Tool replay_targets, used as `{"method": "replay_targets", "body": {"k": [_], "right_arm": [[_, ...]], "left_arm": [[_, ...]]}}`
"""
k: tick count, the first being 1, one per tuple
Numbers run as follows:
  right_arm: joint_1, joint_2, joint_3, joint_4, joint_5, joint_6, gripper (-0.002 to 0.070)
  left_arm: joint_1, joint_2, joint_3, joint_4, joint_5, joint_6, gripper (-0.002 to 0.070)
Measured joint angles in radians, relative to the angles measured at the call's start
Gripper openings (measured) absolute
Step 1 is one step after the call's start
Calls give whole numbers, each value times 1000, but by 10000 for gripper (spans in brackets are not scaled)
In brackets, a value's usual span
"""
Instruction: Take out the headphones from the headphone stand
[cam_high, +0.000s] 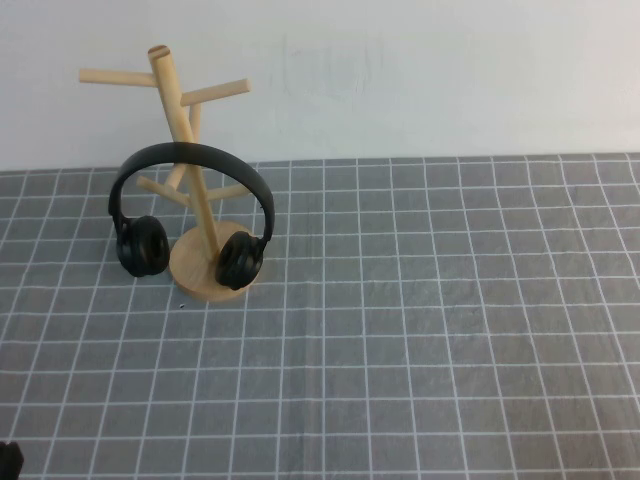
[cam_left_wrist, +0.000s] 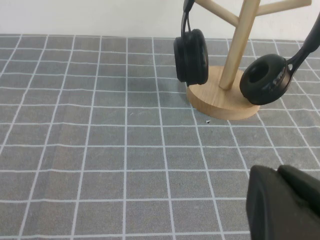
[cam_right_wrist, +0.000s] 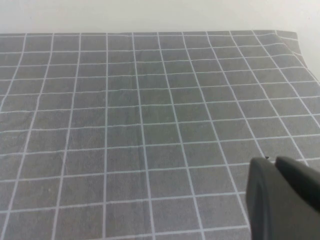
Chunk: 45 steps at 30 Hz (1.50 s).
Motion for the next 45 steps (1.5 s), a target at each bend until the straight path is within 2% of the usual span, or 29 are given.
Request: {"method": "replay_targets", "body": {"k": [21,27,33,41,45], "right_arm": [[0,0,0,0,0,0,-6],[0,0,0,0,0,0,-6],[0,0,0,0,0,0,-6],[0,0,0,0,0,0,-6],[0,0,0,0,0,0,-6]], "left_arm": [[0,0,0,0,-2,0,-3],[0,0,2,0,-68,0,-3],[0,0,2,0,-280,0,-3],[0,0,2,0,-762,0,-3],[0,0,2,0,-921,0,-3]]}}
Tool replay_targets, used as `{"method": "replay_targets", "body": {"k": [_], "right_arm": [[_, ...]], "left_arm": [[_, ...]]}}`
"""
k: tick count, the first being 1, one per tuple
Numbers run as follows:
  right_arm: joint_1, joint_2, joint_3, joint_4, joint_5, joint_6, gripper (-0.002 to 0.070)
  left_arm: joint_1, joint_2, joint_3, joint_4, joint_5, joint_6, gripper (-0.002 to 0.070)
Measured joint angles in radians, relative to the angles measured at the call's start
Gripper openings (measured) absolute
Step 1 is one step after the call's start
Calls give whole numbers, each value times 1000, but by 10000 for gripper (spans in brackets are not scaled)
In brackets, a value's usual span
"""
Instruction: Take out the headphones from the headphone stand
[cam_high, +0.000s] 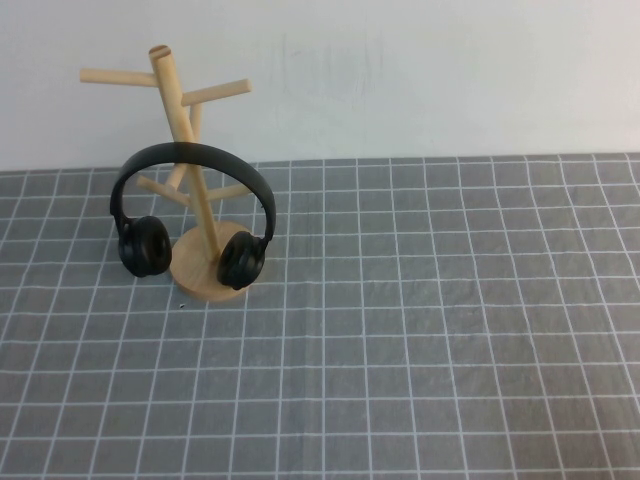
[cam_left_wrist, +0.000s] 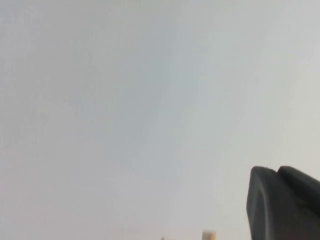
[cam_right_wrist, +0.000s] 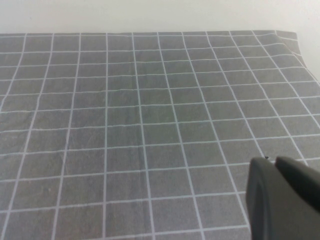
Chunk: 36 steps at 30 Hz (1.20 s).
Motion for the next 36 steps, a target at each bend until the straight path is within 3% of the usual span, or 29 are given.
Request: {"method": "replay_targets", "body": {"k": [7,13,17,25,30,36], "right_arm": [[0,0,0,0,0,0,-6],[0,0,0,0,0,0,-6],[0,0,0,0,0,0,-6],[0,0,0,0,0,0,-6],[0,0,0,0,0,0,-6],[0,0,0,0,0,0,-6]], "left_arm": [[0,0,0,0,-82,4,-3],[0,0,-4,-7,-262,6,-3],[0,0,-83,-34,-236,8,-3],[0,34,-415,-40,149,37,-3],[0,152,-593,-55,601,-53,-3],[0,303,-636,-42,903,-73,-3]]}}
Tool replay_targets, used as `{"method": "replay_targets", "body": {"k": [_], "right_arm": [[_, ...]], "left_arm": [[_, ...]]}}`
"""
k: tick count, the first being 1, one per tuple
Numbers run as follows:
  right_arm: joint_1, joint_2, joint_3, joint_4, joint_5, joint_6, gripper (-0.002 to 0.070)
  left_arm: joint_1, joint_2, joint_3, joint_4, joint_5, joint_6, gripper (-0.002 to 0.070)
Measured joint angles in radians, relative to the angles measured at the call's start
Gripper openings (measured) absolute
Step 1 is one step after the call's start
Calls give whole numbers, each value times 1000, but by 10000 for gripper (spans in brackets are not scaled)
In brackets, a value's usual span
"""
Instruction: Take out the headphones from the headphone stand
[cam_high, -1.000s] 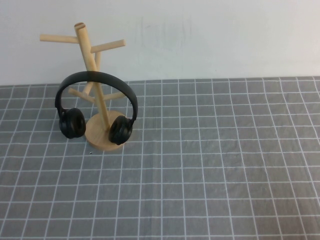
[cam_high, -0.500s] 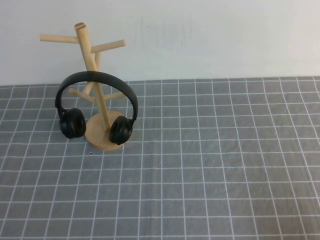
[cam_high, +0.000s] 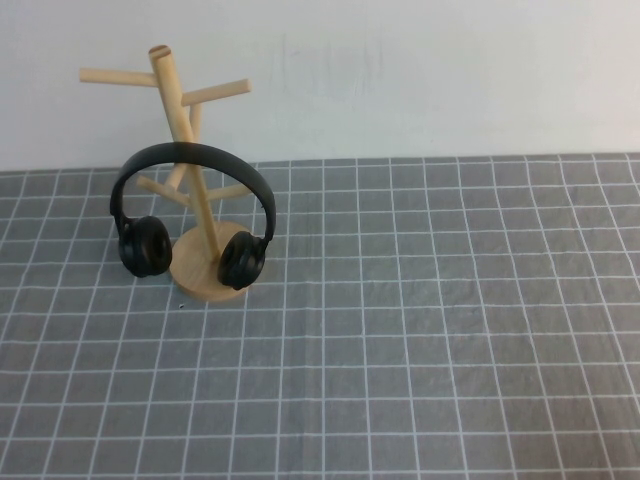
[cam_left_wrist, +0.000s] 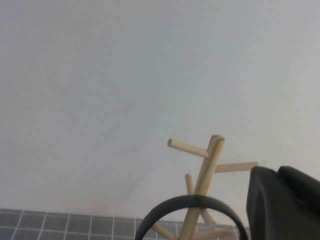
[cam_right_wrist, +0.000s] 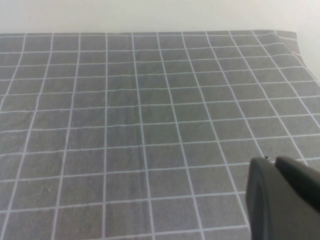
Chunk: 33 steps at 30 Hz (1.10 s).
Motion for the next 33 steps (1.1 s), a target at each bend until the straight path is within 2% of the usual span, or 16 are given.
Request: {"method": "replay_targets", "body": {"k": [8,14,21,24,29,33], "right_arm": [[0,0,0,0,0,0,-6],[0,0,0,0,0,0,-6],[0,0,0,0,0,0,-6],[0,0,0,0,0,0,-6],[0,0,0,0,0,0,-6],[0,0,0,0,0,0,-6]], "left_arm": [[0,108,-2,41,17,7,-3],[0,233,-2,152,55,106,-3],[0,412,-21,179,52,213,8],[0,490,-21,179,33,223,89],[0,630,-21,226,-77,231,323],[0,739,-21,342,-185,230,403]]}}
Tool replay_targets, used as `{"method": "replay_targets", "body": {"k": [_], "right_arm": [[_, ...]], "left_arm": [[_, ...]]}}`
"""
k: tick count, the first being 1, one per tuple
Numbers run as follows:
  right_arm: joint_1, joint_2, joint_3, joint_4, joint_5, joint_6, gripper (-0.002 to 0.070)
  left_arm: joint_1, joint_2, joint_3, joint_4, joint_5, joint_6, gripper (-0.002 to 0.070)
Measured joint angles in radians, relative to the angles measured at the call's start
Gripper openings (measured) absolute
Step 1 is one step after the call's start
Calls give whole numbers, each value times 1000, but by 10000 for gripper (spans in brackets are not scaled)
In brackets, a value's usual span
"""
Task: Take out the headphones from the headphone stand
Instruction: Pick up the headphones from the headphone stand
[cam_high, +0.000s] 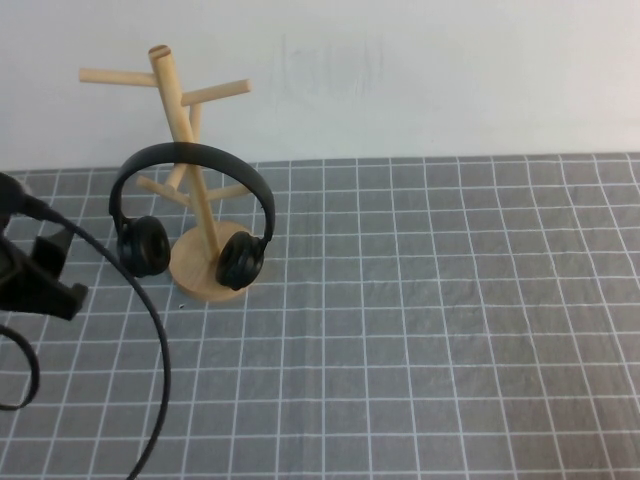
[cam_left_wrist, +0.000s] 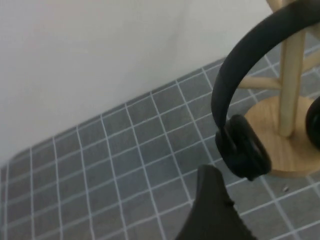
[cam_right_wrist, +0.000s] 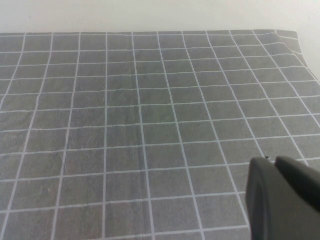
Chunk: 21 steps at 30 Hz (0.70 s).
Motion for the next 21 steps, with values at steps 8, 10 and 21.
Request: {"method": "replay_targets", "body": {"k": [8,10,21], "right_arm": [[0,0,0,0,0,0,-6],[0,0,0,0,0,0,-6],[0,0,0,0,0,0,-6]], "left_arm": [[0,195,-2,228,-152,3,420],[0,227,-4,235,-199,3,420],[28,349,-116,239,-222,22,420]]}}
